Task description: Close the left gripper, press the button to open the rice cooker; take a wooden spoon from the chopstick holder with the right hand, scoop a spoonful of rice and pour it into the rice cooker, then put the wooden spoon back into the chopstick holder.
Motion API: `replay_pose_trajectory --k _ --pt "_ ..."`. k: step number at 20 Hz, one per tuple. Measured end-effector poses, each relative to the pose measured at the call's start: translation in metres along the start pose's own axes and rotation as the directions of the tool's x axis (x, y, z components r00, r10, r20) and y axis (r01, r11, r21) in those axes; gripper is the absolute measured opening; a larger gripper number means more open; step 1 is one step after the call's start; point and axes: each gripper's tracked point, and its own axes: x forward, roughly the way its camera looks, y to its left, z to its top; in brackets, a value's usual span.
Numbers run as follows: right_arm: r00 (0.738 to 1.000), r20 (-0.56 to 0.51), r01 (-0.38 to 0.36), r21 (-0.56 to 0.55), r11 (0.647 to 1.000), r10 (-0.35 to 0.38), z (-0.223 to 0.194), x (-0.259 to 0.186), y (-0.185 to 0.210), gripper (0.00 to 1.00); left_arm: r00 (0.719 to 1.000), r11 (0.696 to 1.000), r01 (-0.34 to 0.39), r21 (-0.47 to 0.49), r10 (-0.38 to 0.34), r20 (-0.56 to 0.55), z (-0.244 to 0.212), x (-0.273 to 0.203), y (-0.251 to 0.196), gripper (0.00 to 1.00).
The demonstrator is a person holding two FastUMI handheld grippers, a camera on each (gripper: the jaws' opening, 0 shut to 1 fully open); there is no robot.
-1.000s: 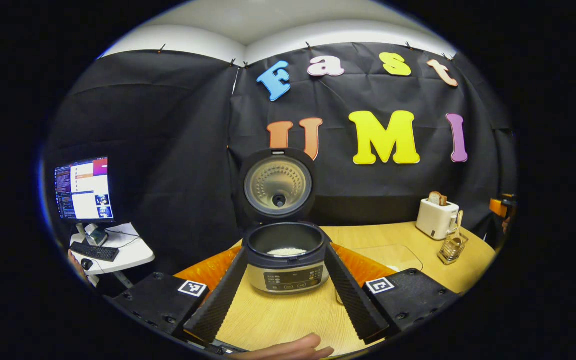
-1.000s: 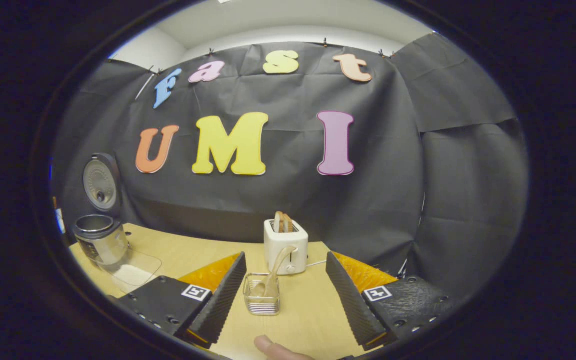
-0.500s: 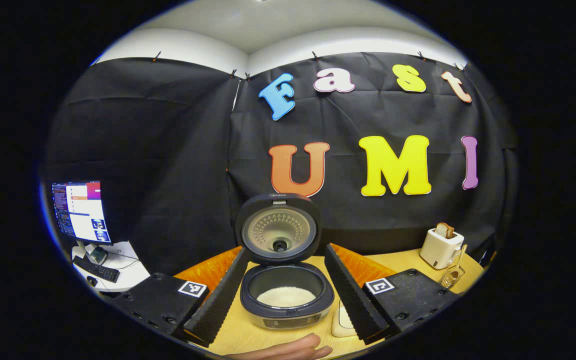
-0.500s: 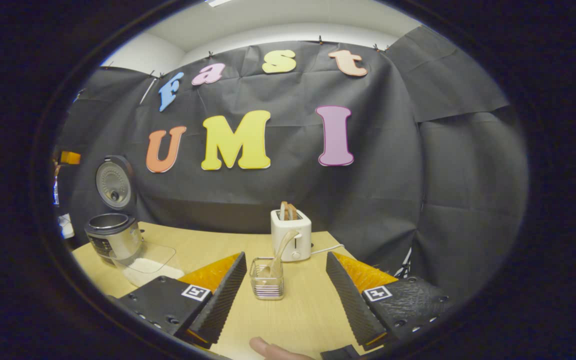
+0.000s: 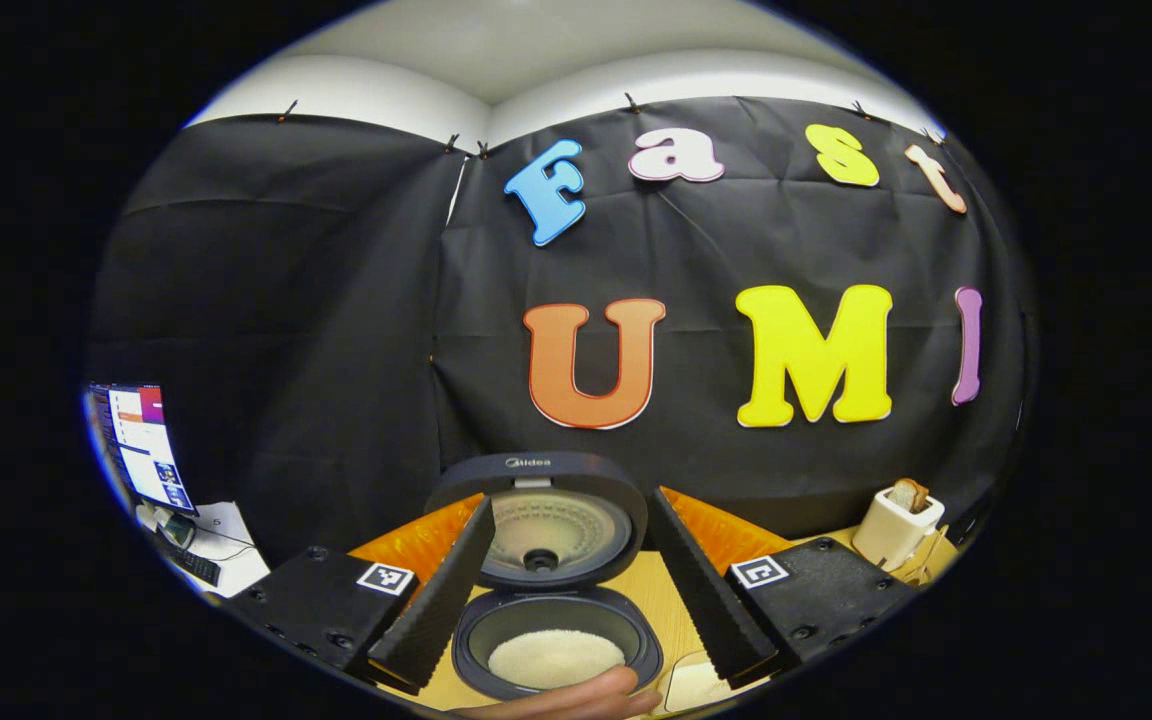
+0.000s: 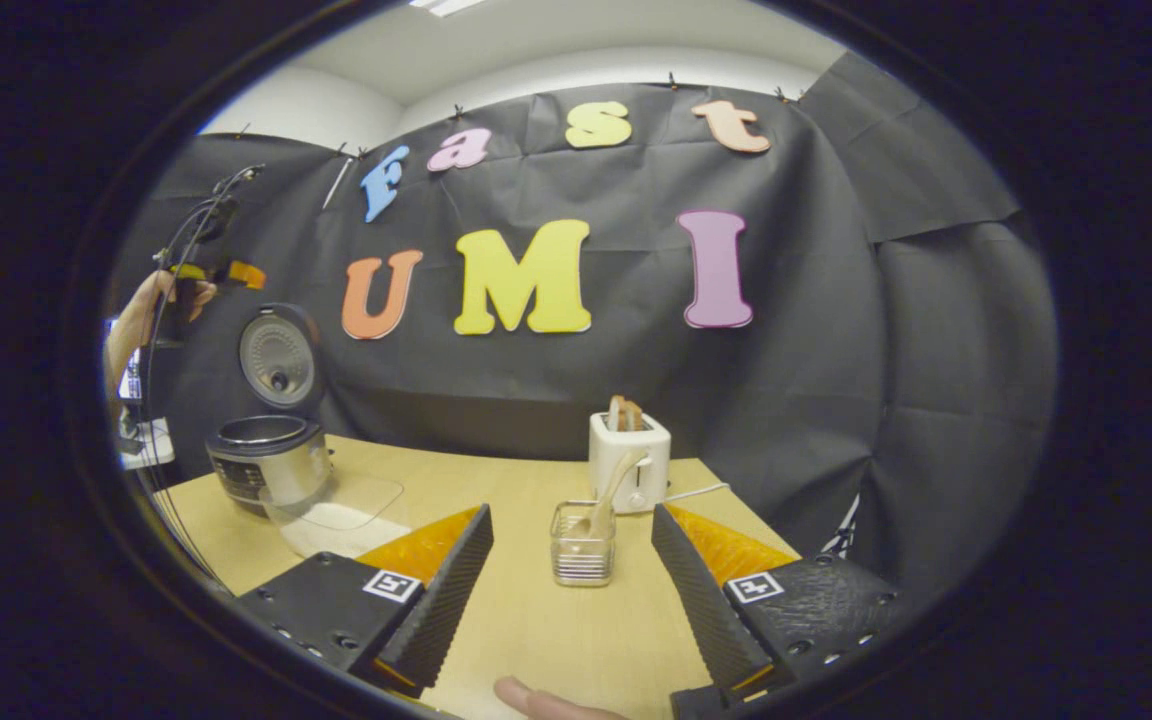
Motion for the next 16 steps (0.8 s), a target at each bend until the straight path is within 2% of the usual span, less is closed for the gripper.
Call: replay_pose_trajectory --k 2,5,8,11,13,15,16 --pt "1.0 -0.016 -0.023 -0.017 1.0 0.023 -0.005 0.003 0.012 0.95 1.0 1.0 0.03 -0.008 -0.03 -0.001 0.009 0.027 -0.006 0.99" --pt "0.999 -0.017 -0.043 -0.073 0.996 0.042 -0.012 0.005 0.024 0.95 1.0 1.0 0.015 -0.012 -0.015 -0.001 0.019 0.062 0.001 0.99" --pt "1.0 -0.007 -0.018 -0.119 0.993 0.017 -0.015 0.004 0.021 0.95 1.0 1.0 0.005 -0.009 -0.005 -0.026 0.014 0.093 0.001 0.99" --pt "0.999 -0.009 -0.039 -0.086 0.996 0.039 -0.019 0.001 0.028 0.98 0.994 1.0 -0.024 -0.005 0.023 -0.105 -0.012 0.112 0.005 0.99" --pt "0.998 -0.007 -0.063 -0.069 0.996 0.063 -0.021 -0.002 0.031 0.95 0.996 0.999 -0.034 0.017 0.035 -0.082 -0.008 0.115 0.005 0.99" --pt "0.998 -0.009 -0.066 -0.058 0.996 0.066 -0.023 -0.002 0.028 0.98 0.992 0.998 -0.061 0.031 0.064 -0.111 -0.013 0.115 0.009 0.98" --pt "0.998 -0.013 -0.064 -0.051 0.997 0.063 -0.024 -0.002 0.027 0.95 0.99 0.996 -0.069 0.061 0.076 -0.12 -0.018 0.113 0.008 0.98"
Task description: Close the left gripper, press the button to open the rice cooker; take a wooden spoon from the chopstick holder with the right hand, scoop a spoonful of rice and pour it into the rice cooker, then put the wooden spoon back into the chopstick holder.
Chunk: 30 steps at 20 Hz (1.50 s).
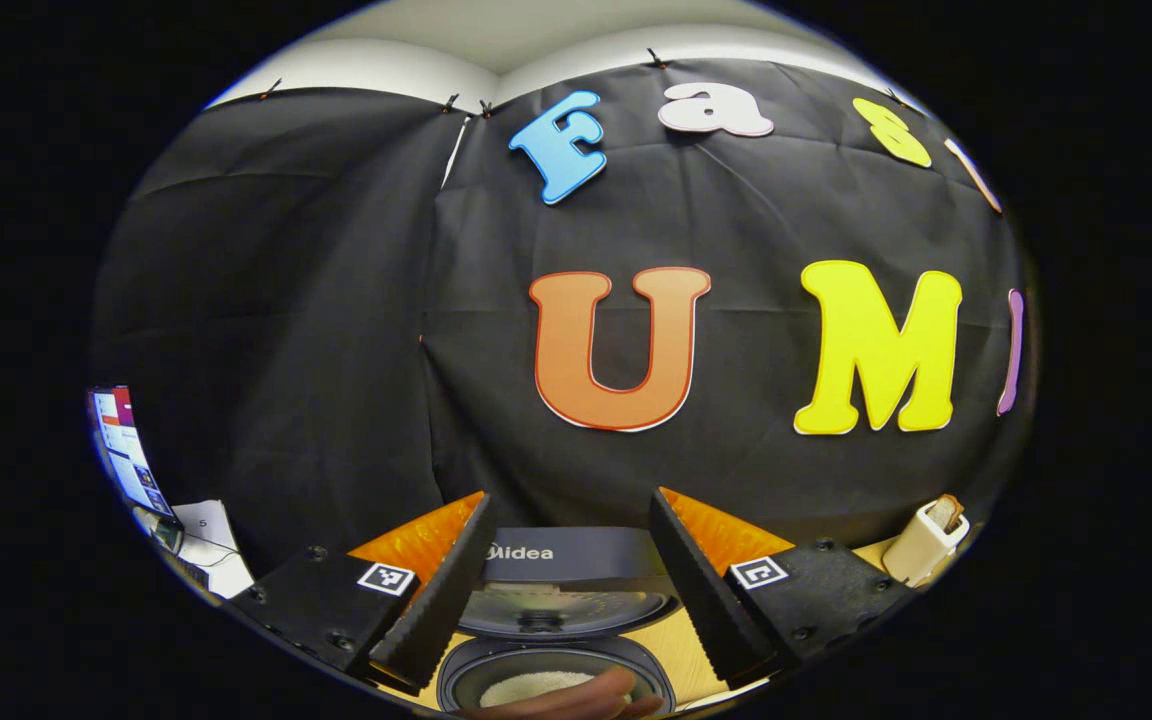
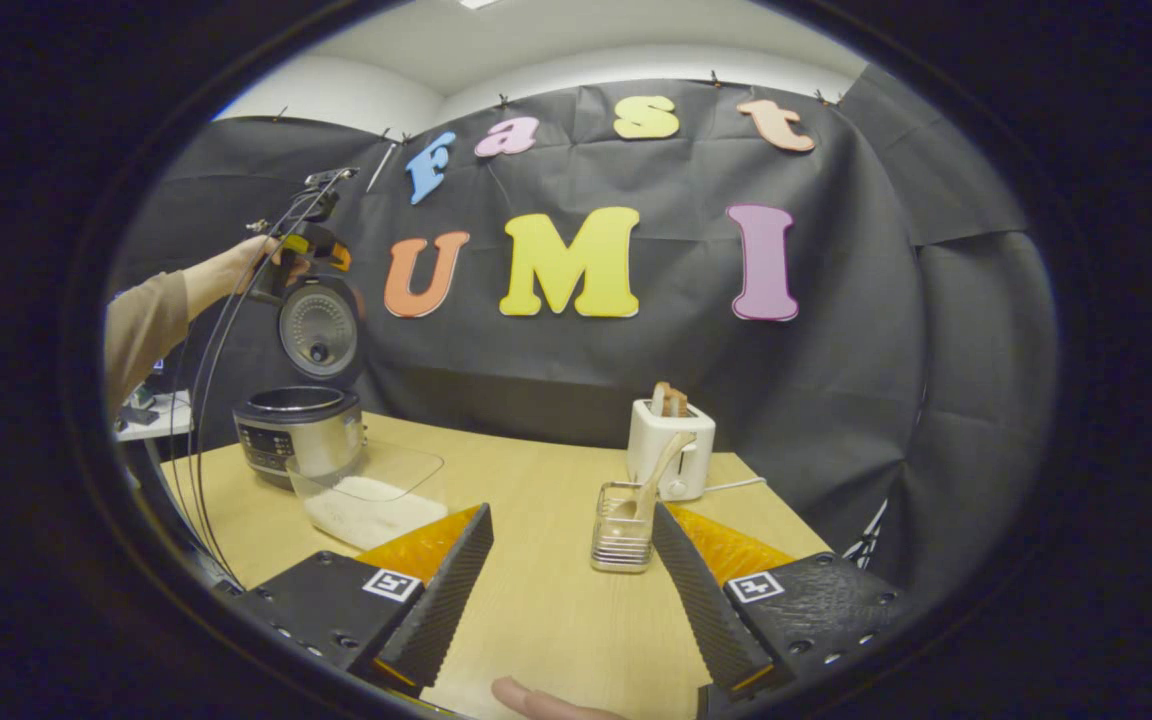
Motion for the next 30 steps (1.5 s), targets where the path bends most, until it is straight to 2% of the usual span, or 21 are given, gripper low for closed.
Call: replay_pose_trajectory --k 3,7,12,13,19,25,27,28,29,30 --pt "1.0 -0.016 -0.004 0.017 1.0 0.004 -0.003 -0.002 0.004 0.97 0.999 0.994 -0.037 0.102 0.041 -0.033 -0.008 -0.012 -0.003 0.96" --pt "1.0 0.005 -0.017 -0.002 1.0 0.017 0.005 -0.016 0.011 0.95 0.998 0.996 -0.021 0.083 0.025 -0.052 -0.016 -0.038 -0.005 0.95" --pt "0.996 0.038 -0.081 0.007 0.997 0.08 0.019 -0.034 0.032 0.98 0.998 0.991 0.017 0.135 -0.009 -0.058 -0.039 -0.074 -0.009 0.95" --pt "0.996 0.041 -0.081 0.006 0.997 0.08 0.021 -0.035 0.034 0.95 0.998 0.989 0.023 0.146 -0.014 -0.062 -0.043 -0.079 -0.01 0.95" --pt "0.995 0.038 -0.092 -0.003 0.996 0.092 0.021 -0.038 0.044 0.97 0.997 0.99 0.015 0.143 -0.005 -0.071 -0.048 -0.086 -0.01 0.95" --pt "0.996 0.042 -0.075 0.008 0.997 0.075 0.023 -0.04 0.039 0.94 0.977 0.99 0.023 0.14 0.007 -0.213 -0.063 -0.1 -0.015 0.94" --pt "0.996 0.041 -0.079 0.003 0.997 0.079 0.022 -0.039 0.041 0.97 0.962 0.989 0.026 0.144 0.014 -0.274 -0.073 -0.109 -0.015 0.94" --pt "0.996 0.034 -0.085 0.003 0.996 0.085 0.019 -0.038 0.044 0.95 0.957 0.99 0.027 0.142 0.015 -0.291 -0.075 -0.113 -0.015 0.94" --pt "0.996 0.026 -0.088 0.003 0.996 0.088 0.018 -0.038 0.045 0.98 0.955 0.989 0.03 0.141 0.013 -0.295 -0.077 -0.114 -0.016 0.94" --pt "0.996 0.021 -0.091 0.001 0.996 0.091 0.016 -0.039 0.046 0.95 0.954 0.99 0.033 0.135 0.009 -0.299 -0.078 -0.116 -0.015 0.94"
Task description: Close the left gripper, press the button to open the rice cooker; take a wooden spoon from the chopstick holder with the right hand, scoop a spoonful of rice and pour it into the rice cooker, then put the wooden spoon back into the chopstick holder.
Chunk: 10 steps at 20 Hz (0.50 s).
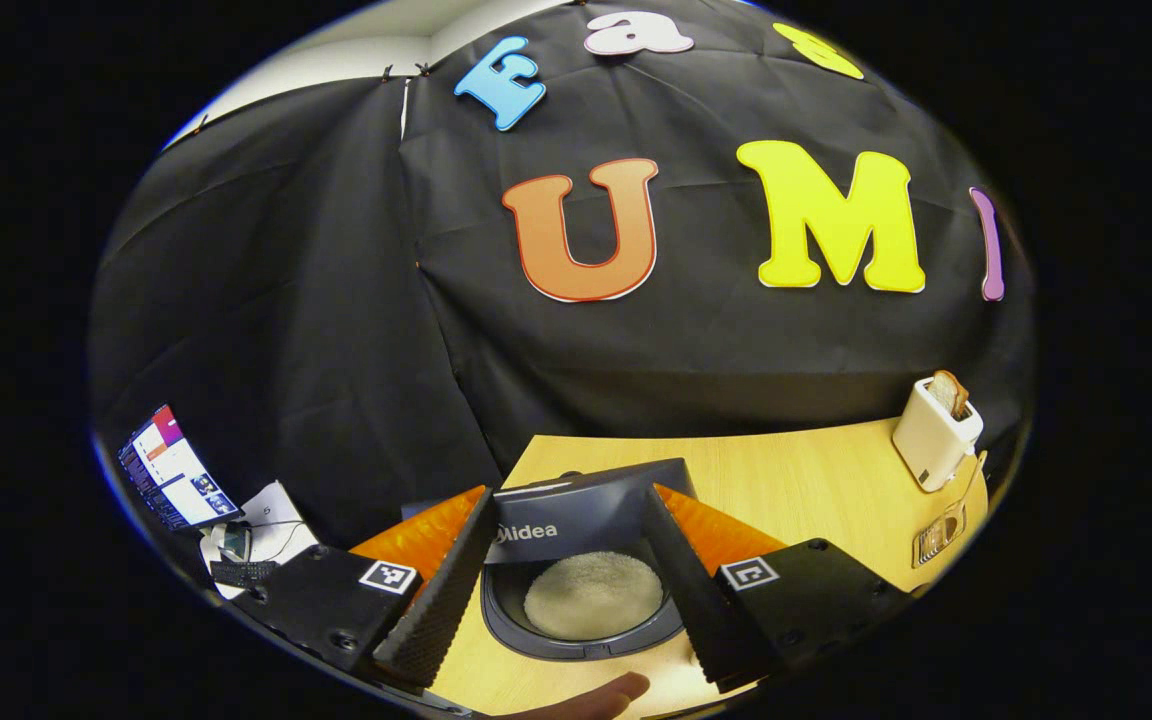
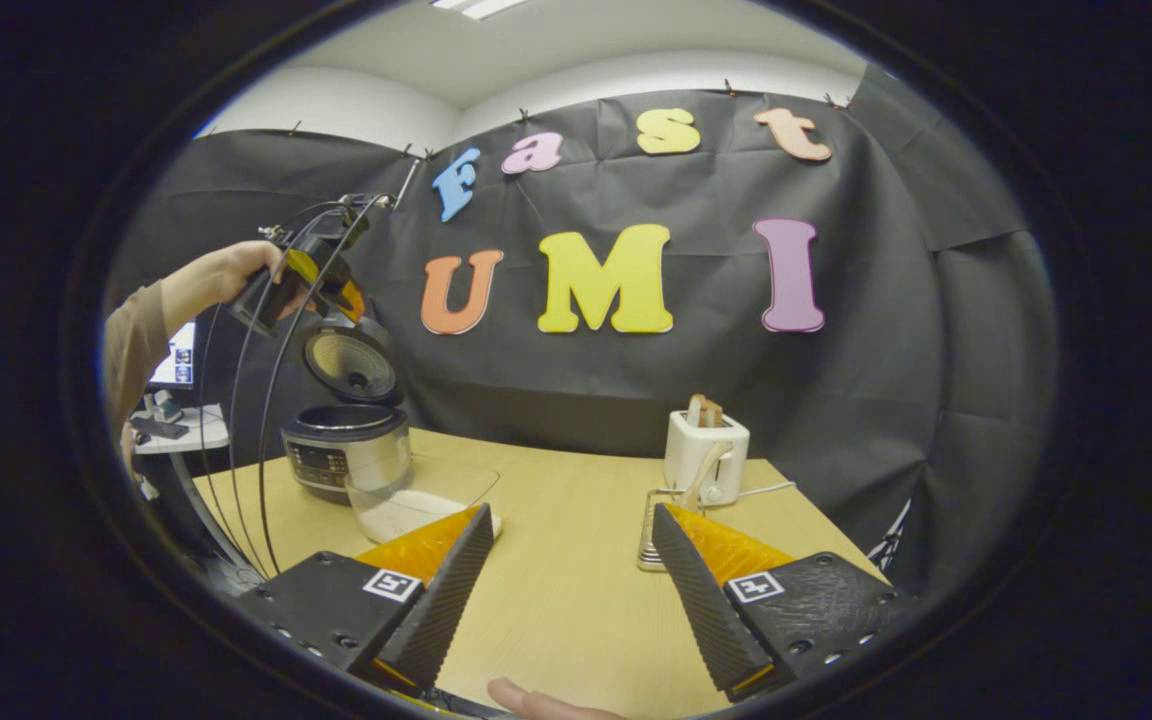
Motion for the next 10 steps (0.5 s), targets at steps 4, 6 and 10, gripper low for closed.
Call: replay_pose_trajectory --k 4,6,10 --pt "1.0 0.02 0.004 -0.01 1.0 -0.004 0.005 -0.005 -0.001 0.97 1.0 1.0 0.028 -0.014 -0.028 -0.011 -0.016 -0.008 -0.006 0.94" --pt "1.0 0.026 0.009 -0.013 1.0 -0.009 0.006 -0.007 -0.003 0.95 0.999 0.999 0.04 -0.003 -0.04 -0.007 -0.025 -0.011 -0.008 0.94" --pt "1.0 0.015 0.008 -0.002 1.0 -0.008 0.001 -0.006 -0.004 0.97 0.997 0.997 0.079 0.01 -0.079 -0.019 -0.055 -0.02 -0.015 0.94"
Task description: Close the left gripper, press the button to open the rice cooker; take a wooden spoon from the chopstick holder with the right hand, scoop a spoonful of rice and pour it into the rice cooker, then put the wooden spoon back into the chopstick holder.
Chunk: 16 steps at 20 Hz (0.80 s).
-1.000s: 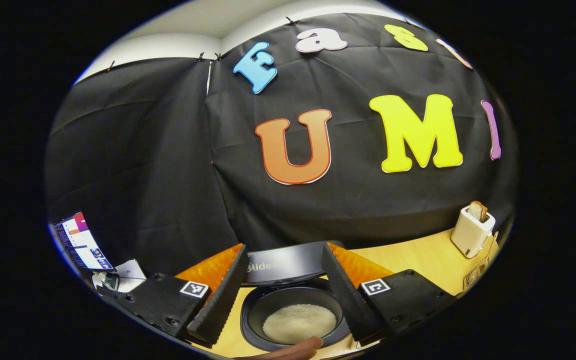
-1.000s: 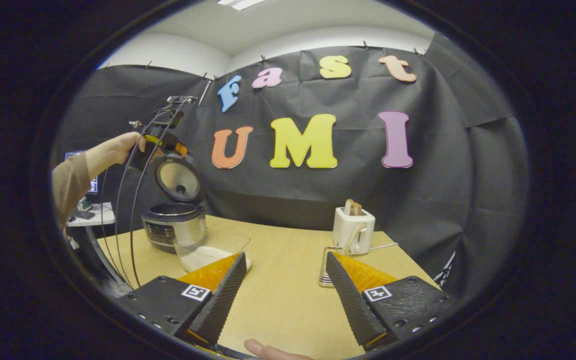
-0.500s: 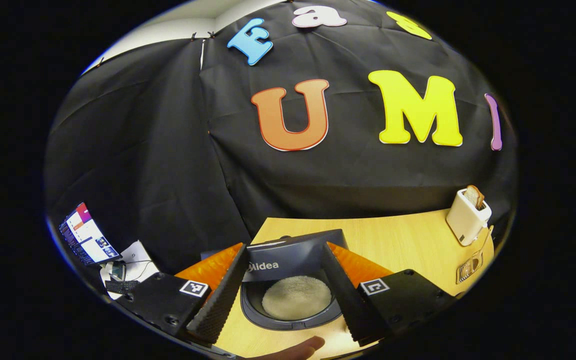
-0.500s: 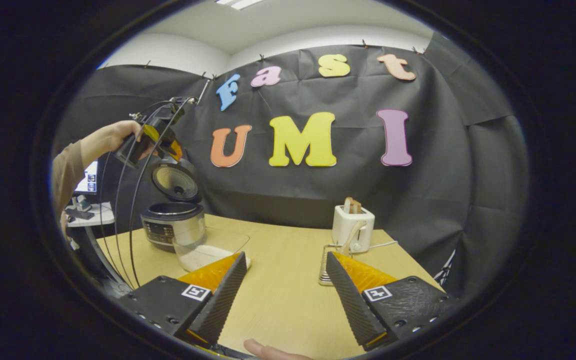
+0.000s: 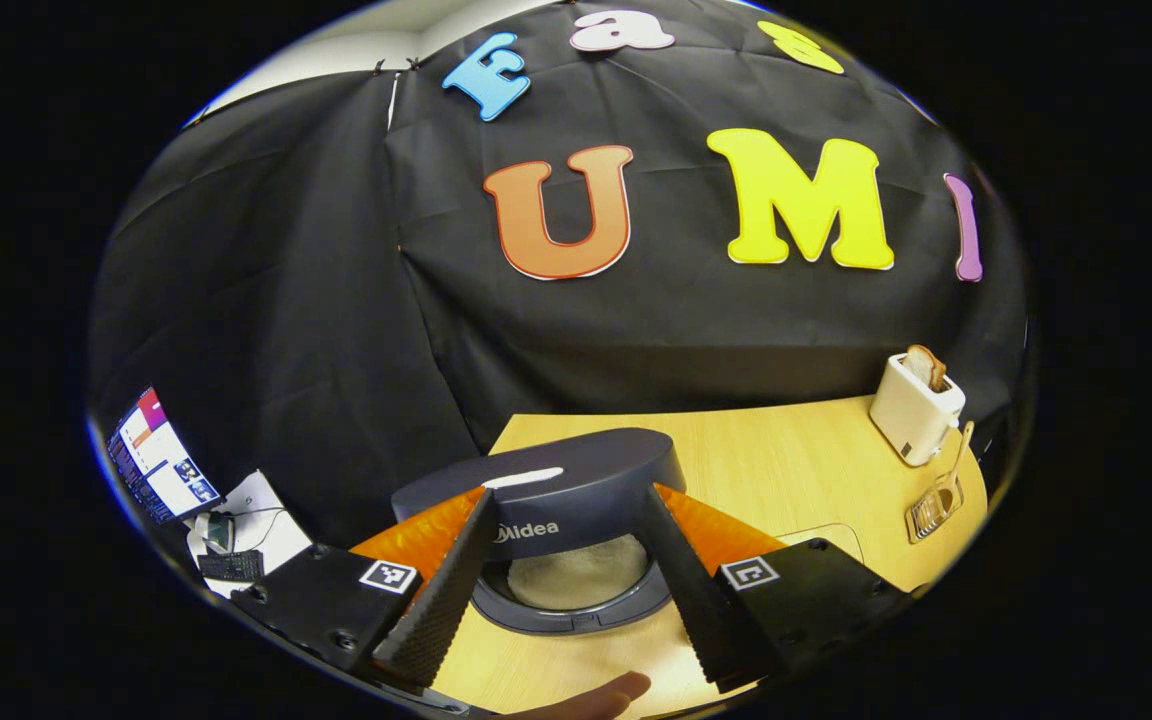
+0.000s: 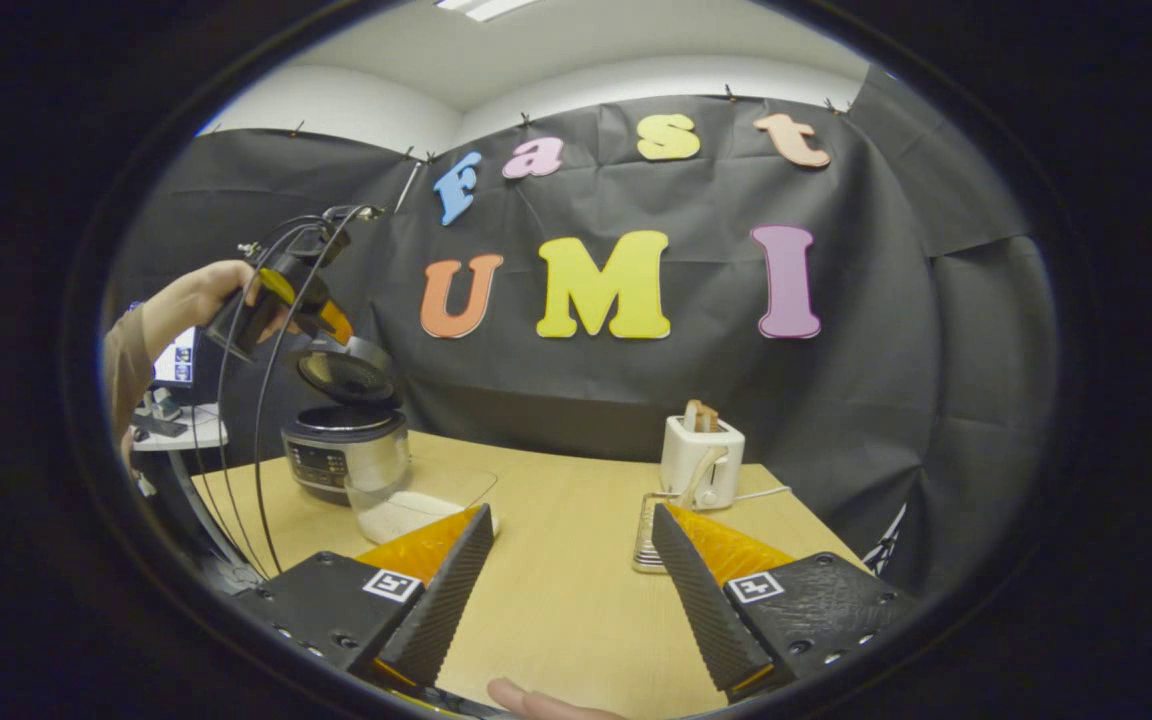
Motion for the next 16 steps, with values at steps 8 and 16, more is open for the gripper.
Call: replay_pose_trajectory --k 8,16 --pt "1.0 -0.023 0.003 0.015 1.0 -0.003 -0.01 0.005 -0.007 0.95 0.998 0.998 -0.058 -0.001 0.058 0.02 -0.046 0.0 -0.009 0.9" --pt "1.0 -0.023 0.001 0.014 1.0 -0.001 -0.012 0.006 -0.006 0.95 0.997 0.997 -0.012 -0.077 0.007 -0.073 -0.098 0.004 -0.026 0.94"
